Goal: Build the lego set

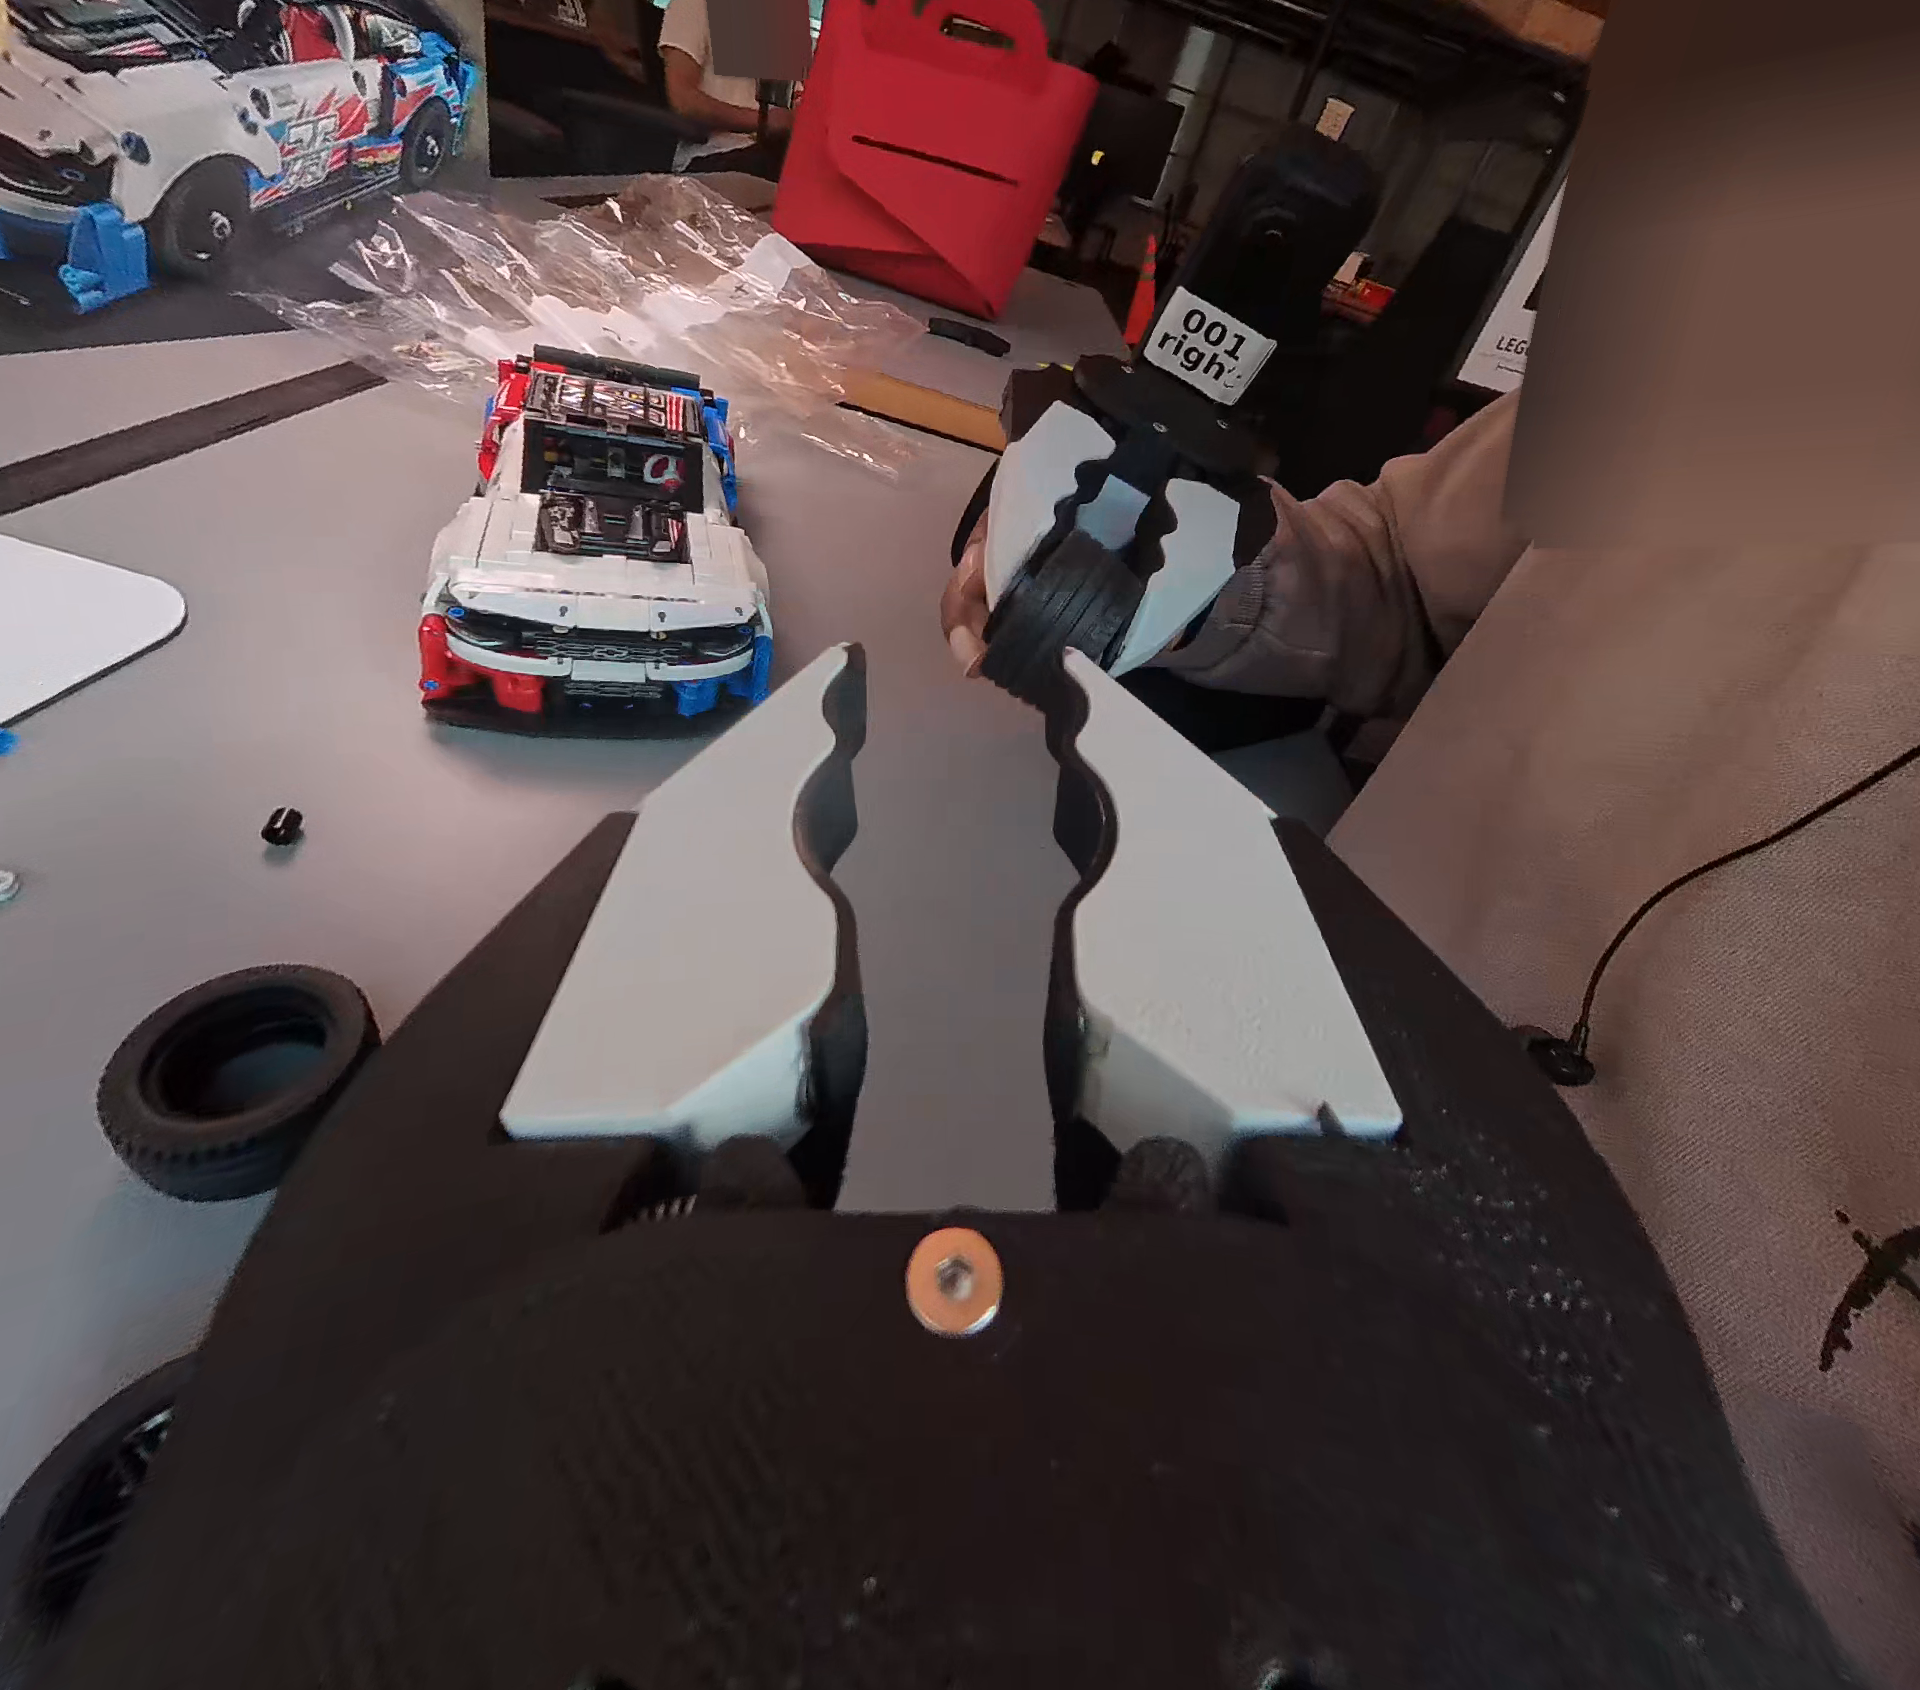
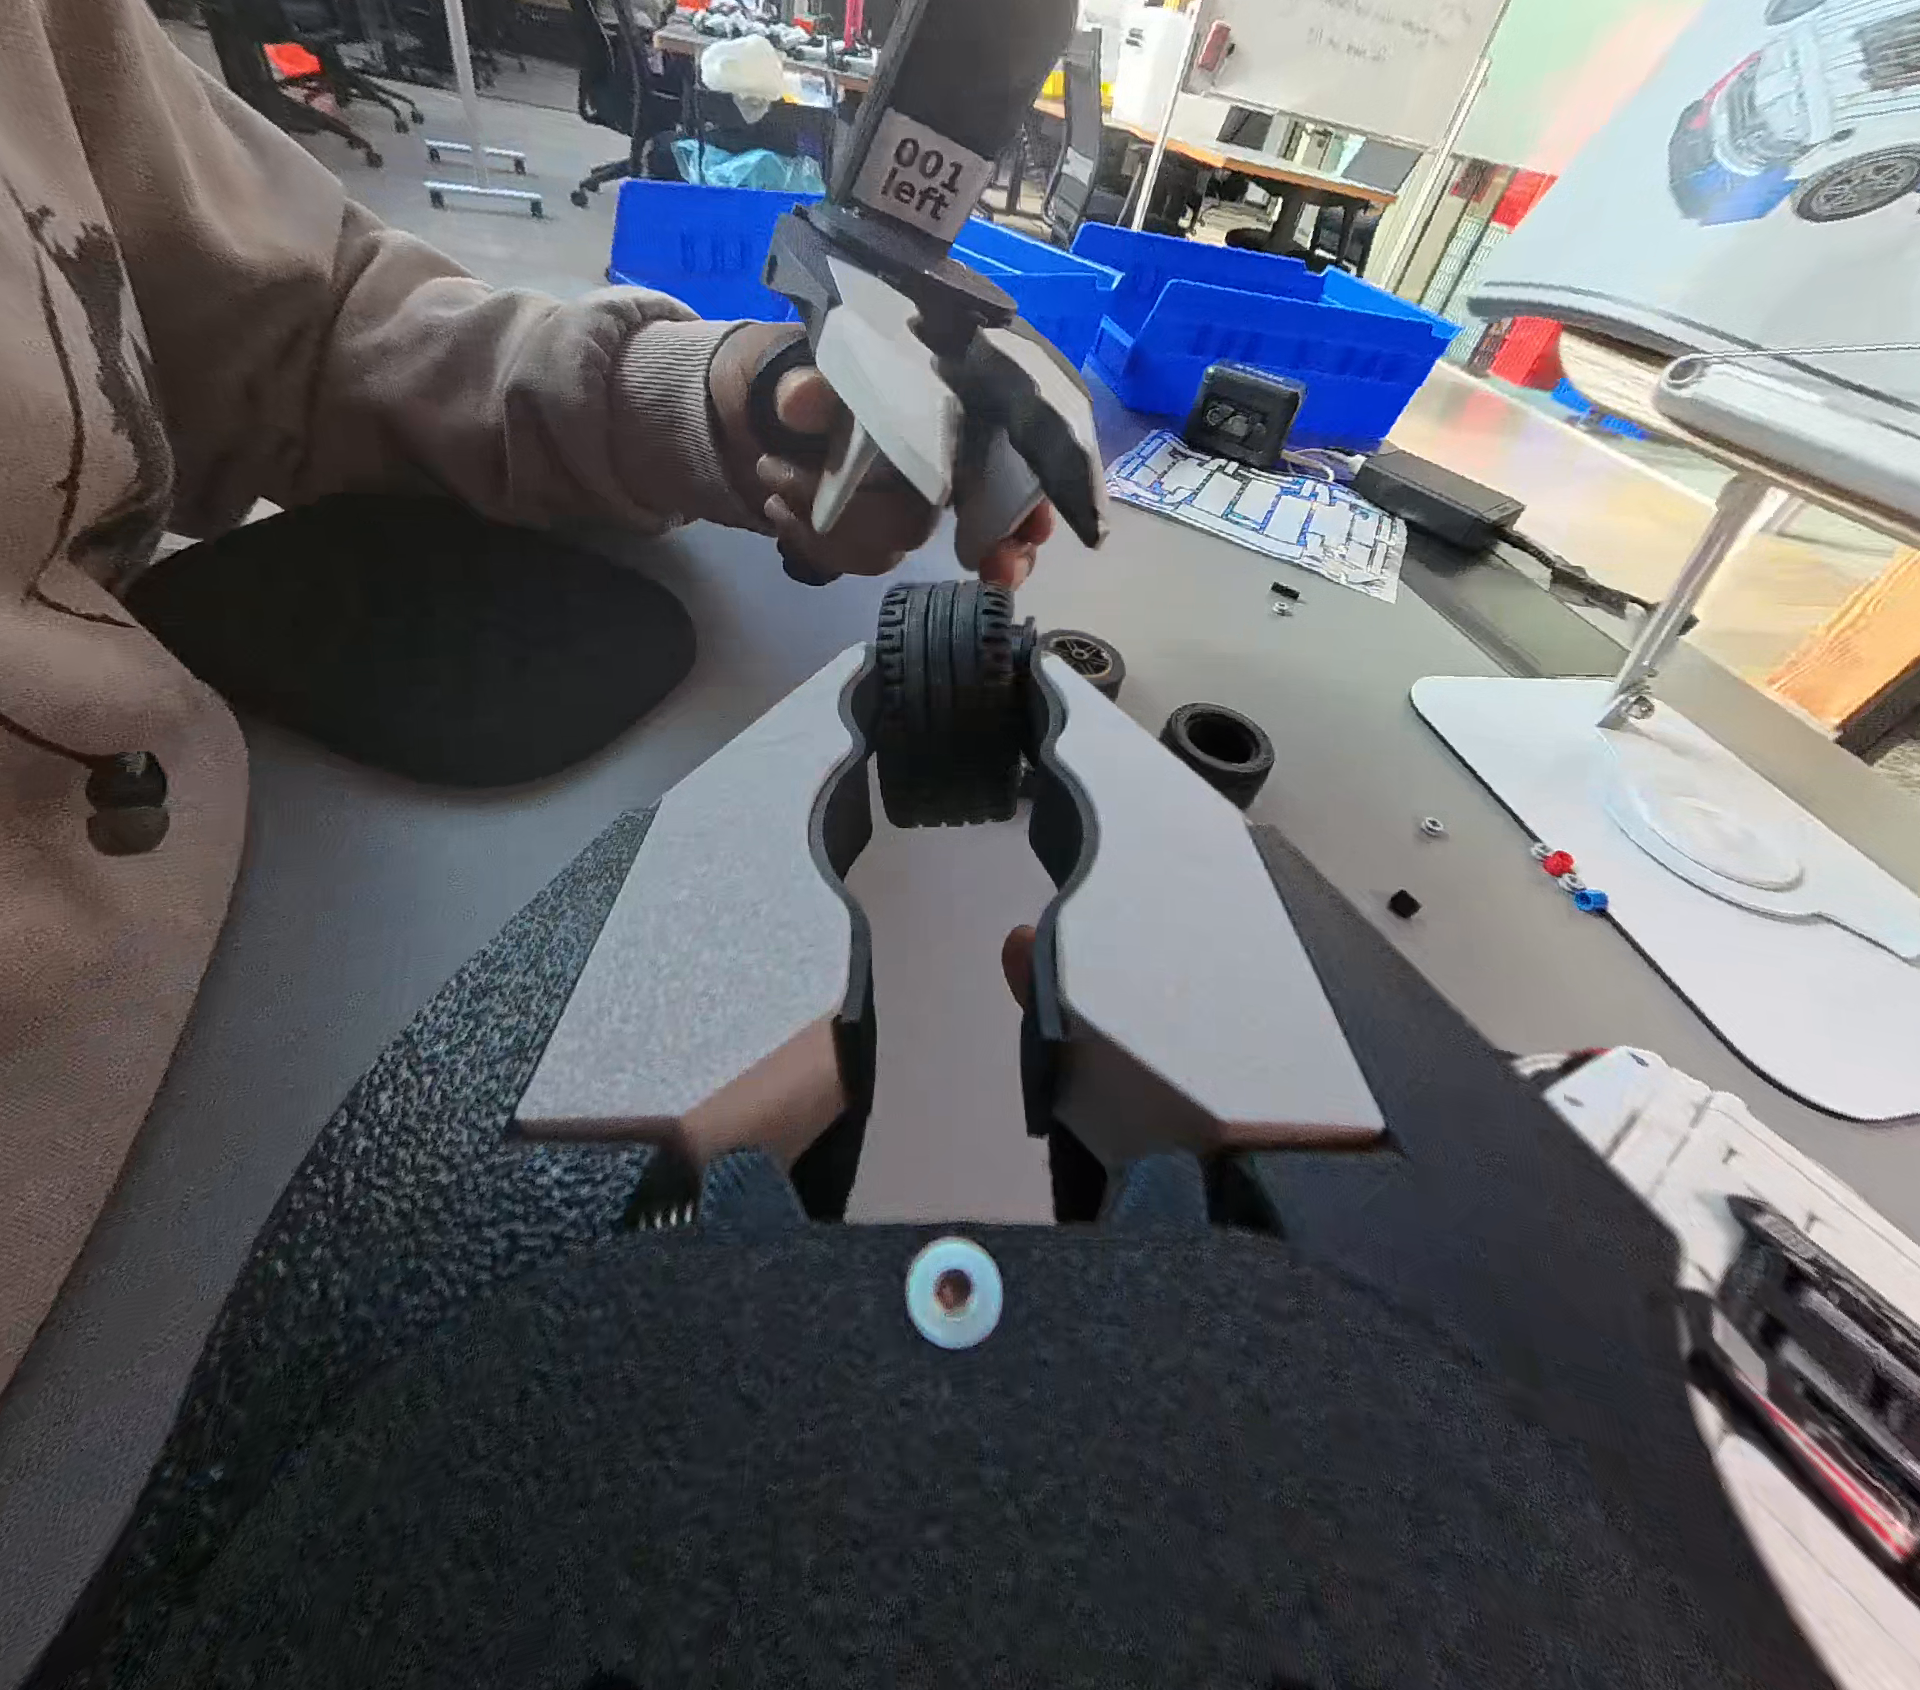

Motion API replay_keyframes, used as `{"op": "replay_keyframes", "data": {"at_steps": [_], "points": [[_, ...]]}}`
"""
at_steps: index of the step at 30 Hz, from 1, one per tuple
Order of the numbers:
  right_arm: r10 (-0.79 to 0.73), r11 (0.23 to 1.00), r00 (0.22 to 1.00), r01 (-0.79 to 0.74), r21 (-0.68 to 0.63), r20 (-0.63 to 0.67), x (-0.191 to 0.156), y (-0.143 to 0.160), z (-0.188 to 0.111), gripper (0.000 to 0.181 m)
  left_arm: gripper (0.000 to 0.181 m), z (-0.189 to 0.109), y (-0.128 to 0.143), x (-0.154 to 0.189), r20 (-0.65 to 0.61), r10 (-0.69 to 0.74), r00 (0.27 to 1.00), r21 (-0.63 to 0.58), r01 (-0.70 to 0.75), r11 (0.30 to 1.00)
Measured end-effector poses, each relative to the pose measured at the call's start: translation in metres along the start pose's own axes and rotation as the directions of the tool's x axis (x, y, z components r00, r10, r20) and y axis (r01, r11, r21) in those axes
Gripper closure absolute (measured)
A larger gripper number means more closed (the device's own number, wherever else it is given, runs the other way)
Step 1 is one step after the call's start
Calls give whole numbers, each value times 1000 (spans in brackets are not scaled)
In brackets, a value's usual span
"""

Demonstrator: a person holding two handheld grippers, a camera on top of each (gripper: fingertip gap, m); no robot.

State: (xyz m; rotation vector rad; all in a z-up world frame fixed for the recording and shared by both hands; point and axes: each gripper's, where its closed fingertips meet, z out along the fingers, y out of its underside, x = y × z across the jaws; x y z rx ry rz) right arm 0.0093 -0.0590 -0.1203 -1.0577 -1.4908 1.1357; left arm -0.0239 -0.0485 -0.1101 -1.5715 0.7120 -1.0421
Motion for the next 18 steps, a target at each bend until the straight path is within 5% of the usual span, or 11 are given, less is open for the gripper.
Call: {"op": "replay_keyframes", "data": {"at_steps": [5, 18], "points": [[4, 1000, 1000, -3, -31, 13, -5, 4, 8, 156, 140, 23, 20, 22, -33, 160, 987, -129, -163, 978], [-181, 974, 981, 188, -125, 65, -29, 18, 11, 160, 176, 22, 29, 35, -167, 81, 983, -117, -102, 988]]}}
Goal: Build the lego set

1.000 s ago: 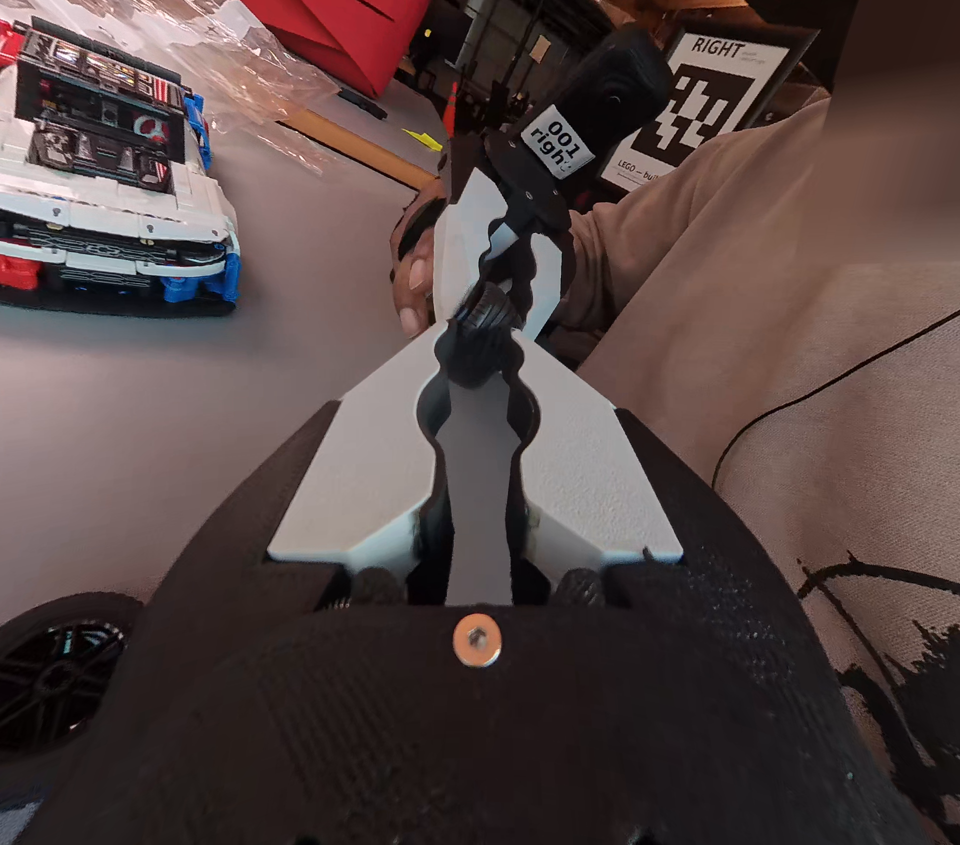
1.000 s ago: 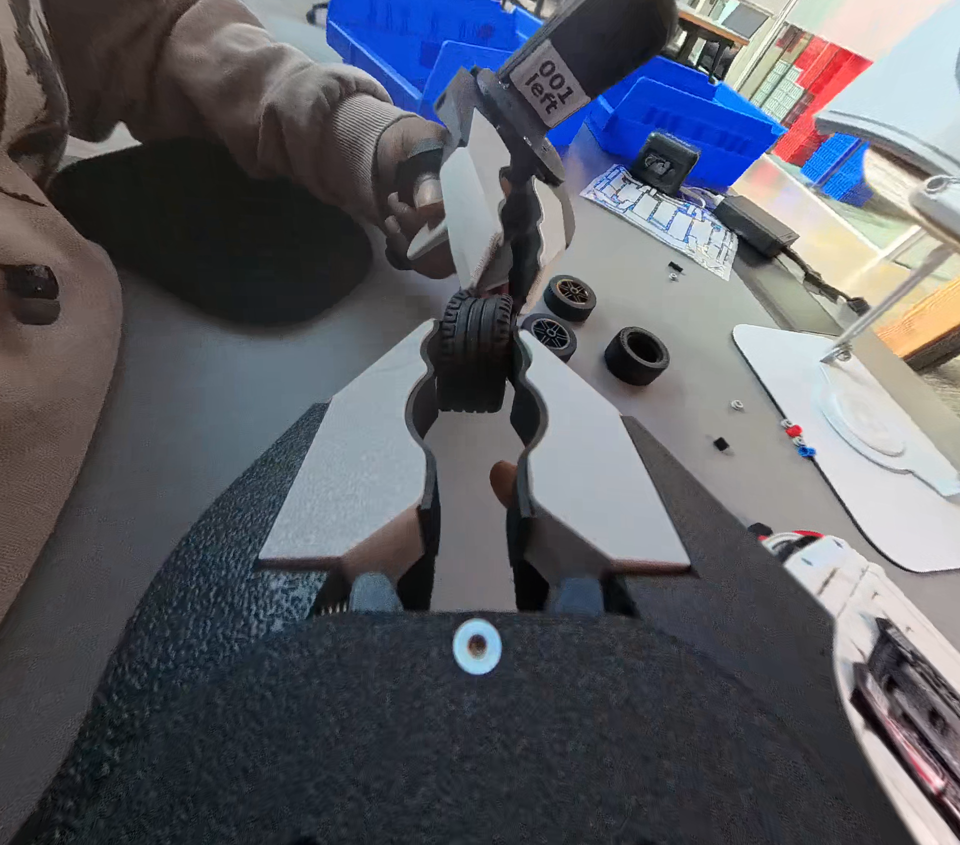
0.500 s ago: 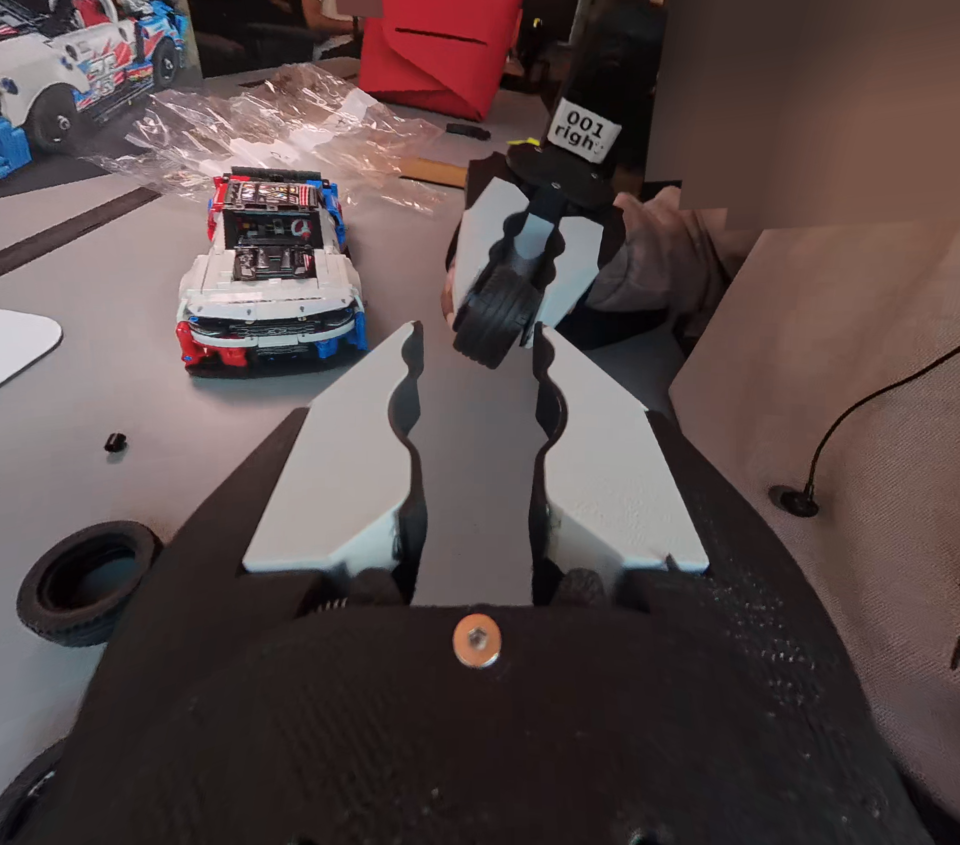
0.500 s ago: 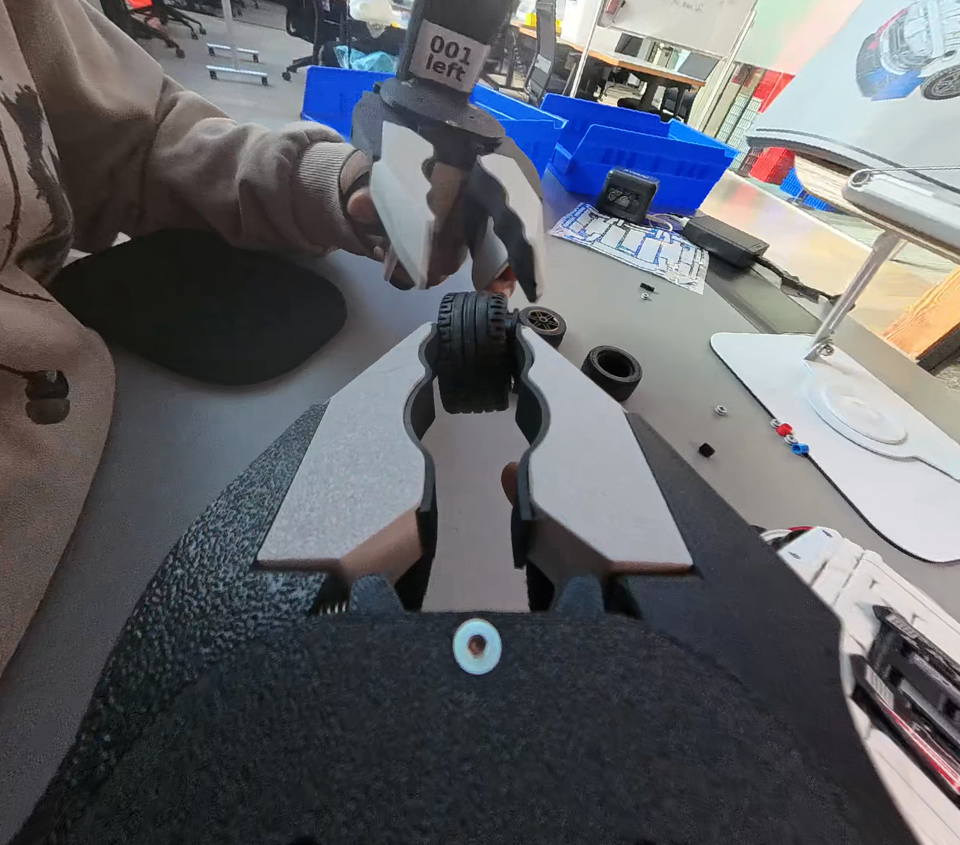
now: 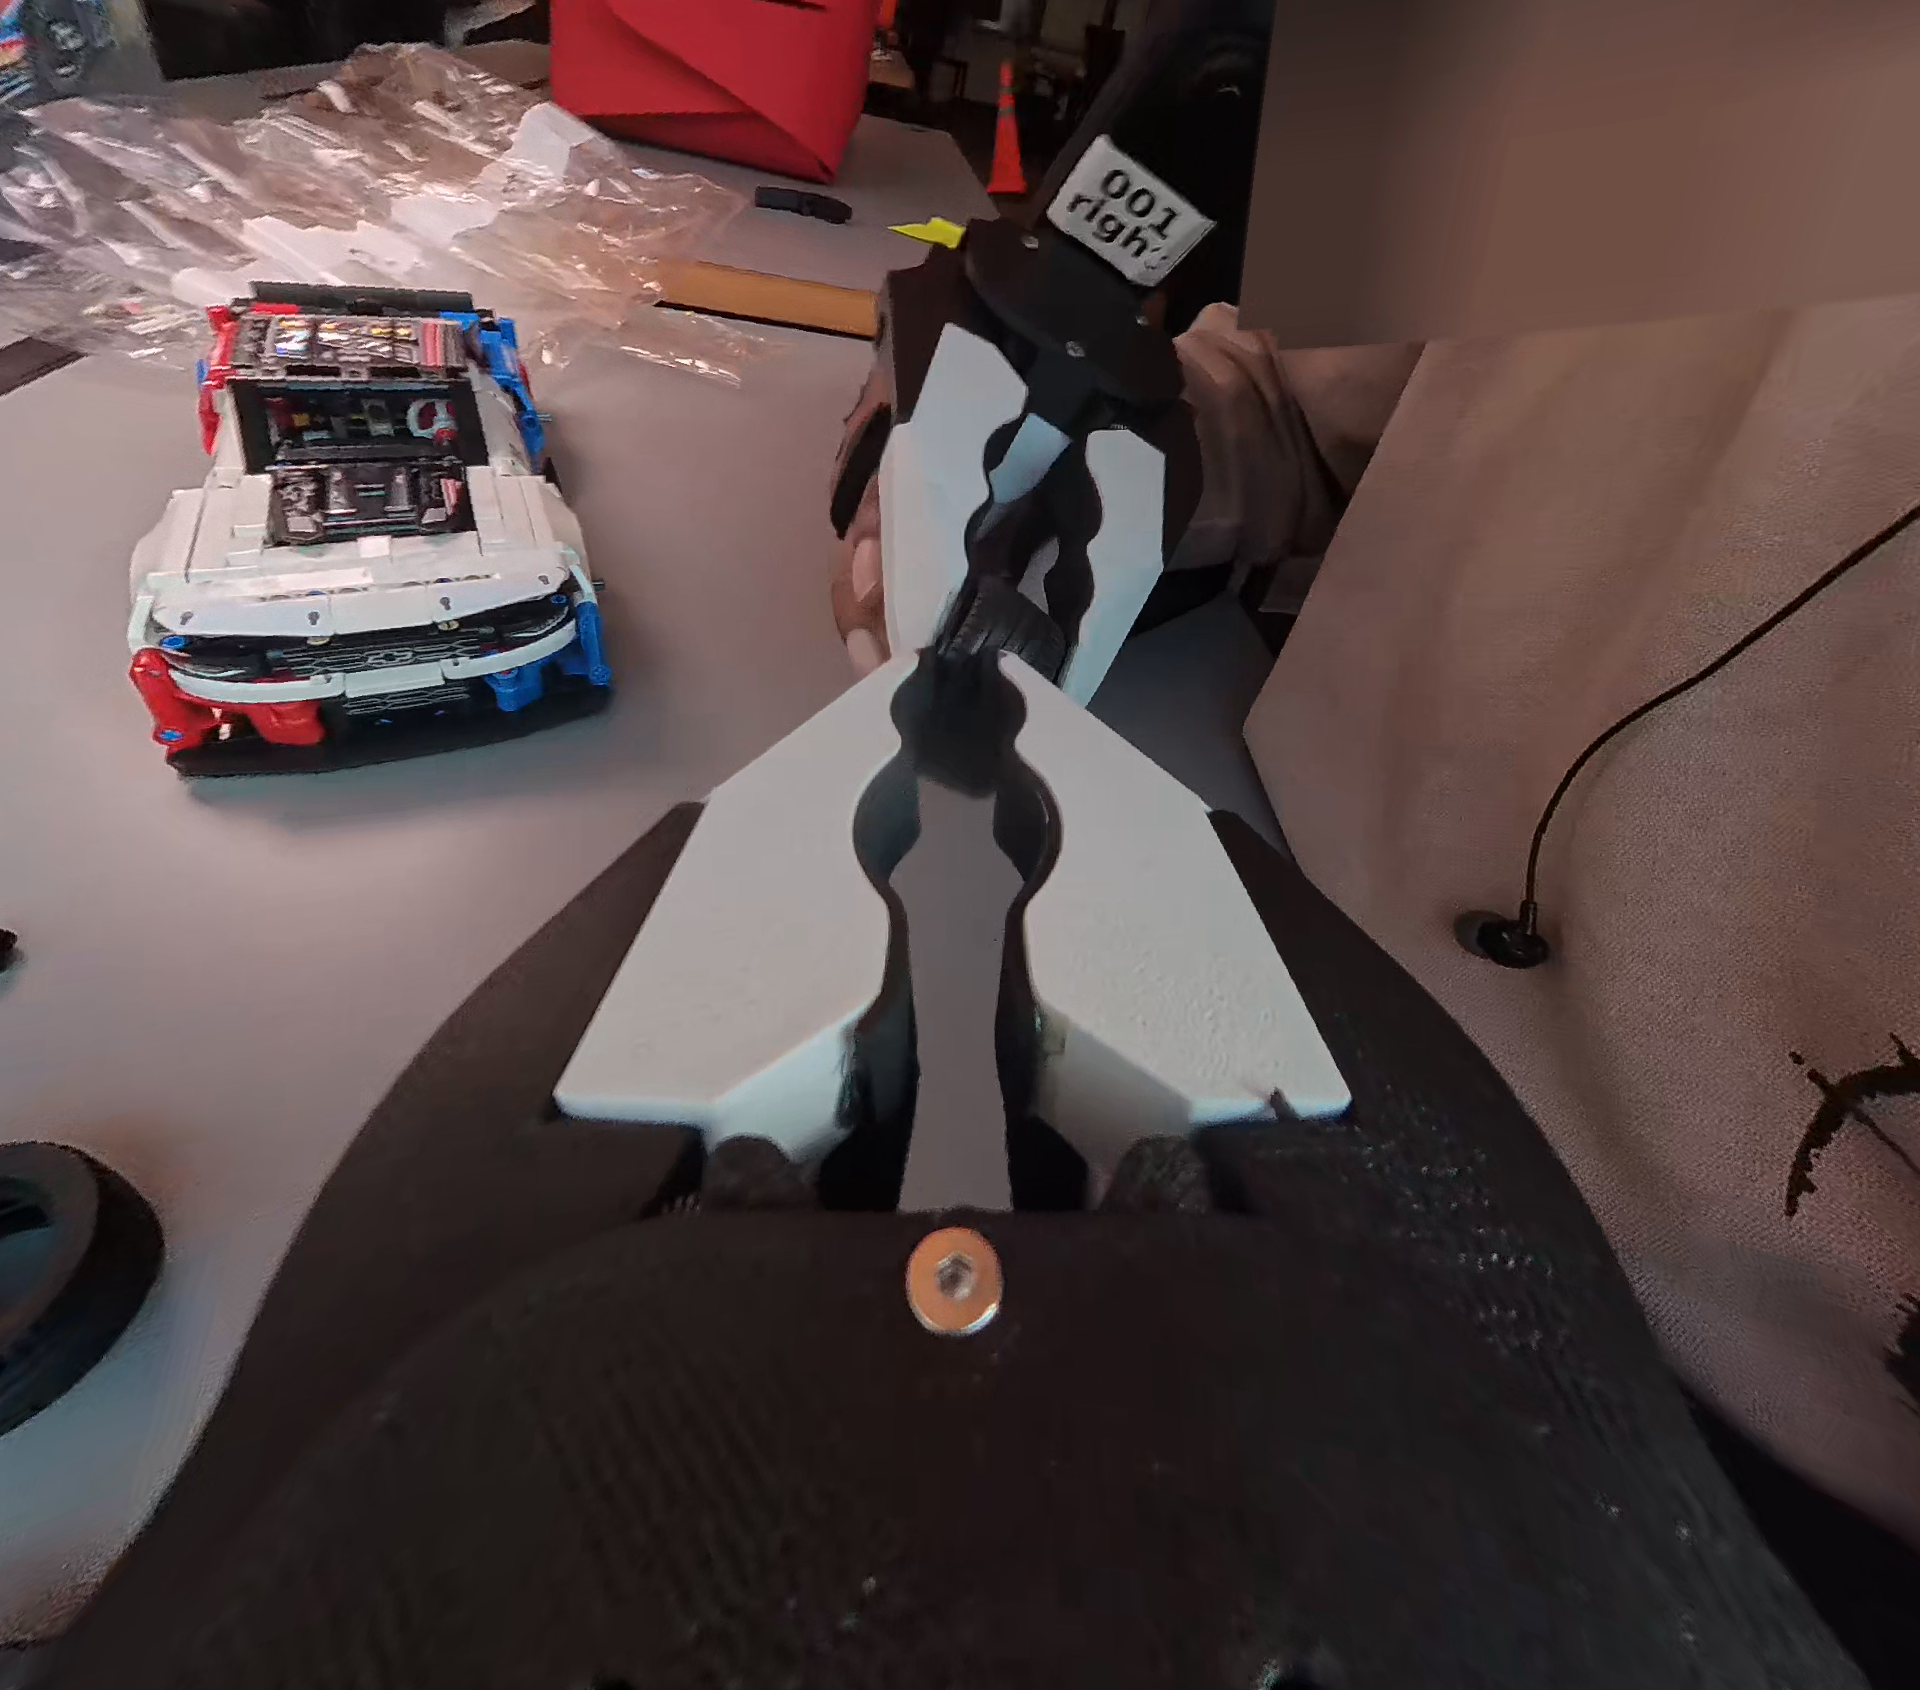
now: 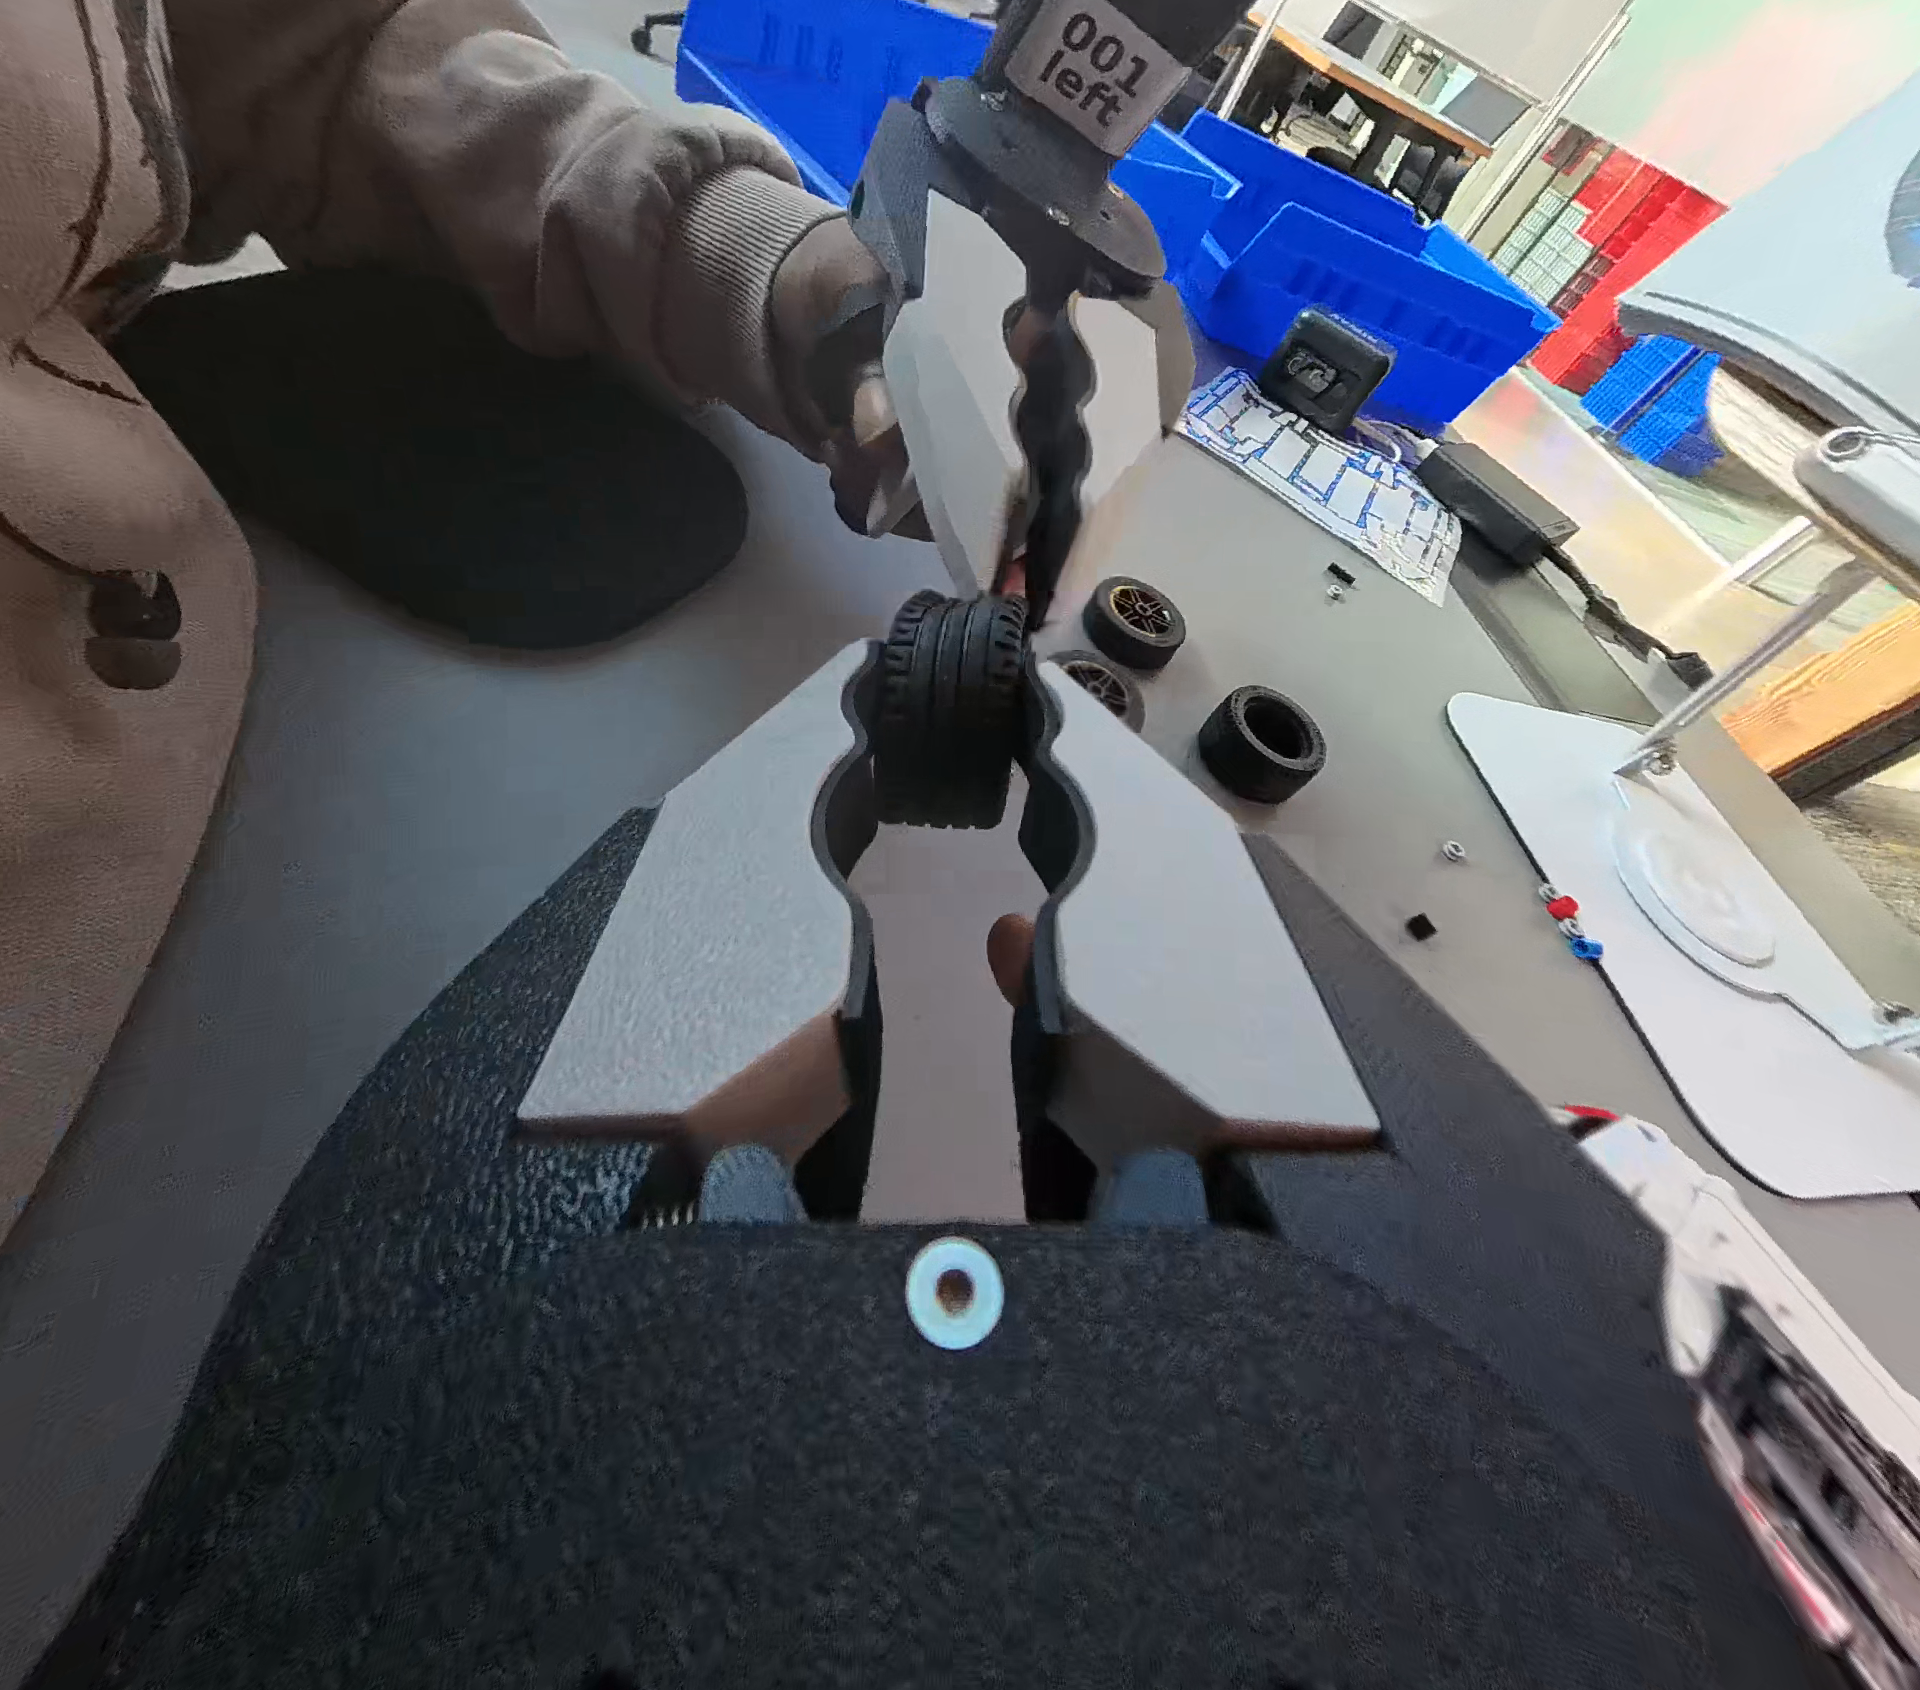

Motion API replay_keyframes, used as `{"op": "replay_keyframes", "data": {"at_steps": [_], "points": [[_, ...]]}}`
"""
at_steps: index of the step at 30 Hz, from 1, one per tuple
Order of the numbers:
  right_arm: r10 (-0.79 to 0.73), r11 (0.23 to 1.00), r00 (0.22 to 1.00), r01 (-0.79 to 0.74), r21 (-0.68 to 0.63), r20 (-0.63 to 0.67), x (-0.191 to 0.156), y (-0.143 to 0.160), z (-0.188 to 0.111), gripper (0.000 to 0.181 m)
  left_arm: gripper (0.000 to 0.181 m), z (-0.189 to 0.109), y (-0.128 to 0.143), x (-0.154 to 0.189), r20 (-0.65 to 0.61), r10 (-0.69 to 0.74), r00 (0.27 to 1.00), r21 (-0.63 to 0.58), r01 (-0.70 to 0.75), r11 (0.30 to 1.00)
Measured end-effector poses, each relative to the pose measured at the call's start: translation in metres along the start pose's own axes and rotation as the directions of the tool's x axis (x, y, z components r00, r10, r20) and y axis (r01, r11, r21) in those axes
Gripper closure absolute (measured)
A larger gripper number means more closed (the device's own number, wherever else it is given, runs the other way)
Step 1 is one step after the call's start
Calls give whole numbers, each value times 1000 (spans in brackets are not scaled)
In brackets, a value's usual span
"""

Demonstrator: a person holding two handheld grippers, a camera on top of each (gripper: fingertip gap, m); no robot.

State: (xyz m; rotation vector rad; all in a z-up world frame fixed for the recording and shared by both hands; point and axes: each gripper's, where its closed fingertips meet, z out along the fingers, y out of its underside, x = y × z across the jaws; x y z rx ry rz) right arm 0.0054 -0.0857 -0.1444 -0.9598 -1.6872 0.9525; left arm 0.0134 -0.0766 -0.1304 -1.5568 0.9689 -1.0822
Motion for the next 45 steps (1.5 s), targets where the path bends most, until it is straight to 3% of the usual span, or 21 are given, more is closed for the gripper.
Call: {"op": "replay_keyframes", "data": {"at_steps": [4, 8, 10, 12, 15, 17, 19, 28, 36, 42, 44, 45], "points": [[-23, 999, 1000, 23, 38, 11, -4, -8, -1, 160, 176, -1, -5, 10, -37, 54, 998, 3, -54, 999], [75, 997, 997, -74, 34, -30, 13, 2, -2, 159, 171, -1, -7, -8, 26, -39, 999, 40, 38, 998], [17, 1000, 991, -14, 23, -130, 25, 3, -3, 159, 155, -5, -4, -20, 72, -143, 987, 39, 141, 989], [-78, 997, 968, 72, -32, -238, 39, 6, -6, 159, 132, -2, -2, -21, 17, -317, 948, 57, 316, 947], [-214, 976, 926, 190, -107, -310, 43, 7, -4, 159, 117, 12, 0, -21, -4, -460, 888, 92, 458, 884], [-265, 963, 907, 234, -134, -327, 43, 5, -2, 159, 121, 21, 1, -24, 3, -499, 867, 105, 496, 862], [-293, 955, 894, 259, -142, -338, 42, 3, -2, 159, 139, 22, 0, -27, -2, -519, 855, 118, 516, 848], [-337, 938, 923, 310, -156, -185, 18, 10, 2, 160, 146, 24, 15, -12, -57, -523, 850, -65, 520, 852], [-94, 990, 995, 92, -104, -18, 0, 16, 1, 161, 144, 31, 24, -1, -140, -603, 785, -116, 592, 798], [56, 998, 991, -50, -47, 122, -17, 13, 2, 161, 142, 33, 28, 10, -205, -639, 742, -160, 618, 770], [83, 997, 990, -83, -2, 112, -15, 12, 4, 160, 141, 33, 27, 8, -194, -616, 763, -150, 598, 788], [22, 1000, 997, -22, 11, 68, -9, 14, 5, 160, 140, 32, 27, 3, -163, -589, 791, -138, 573, 808]]}}
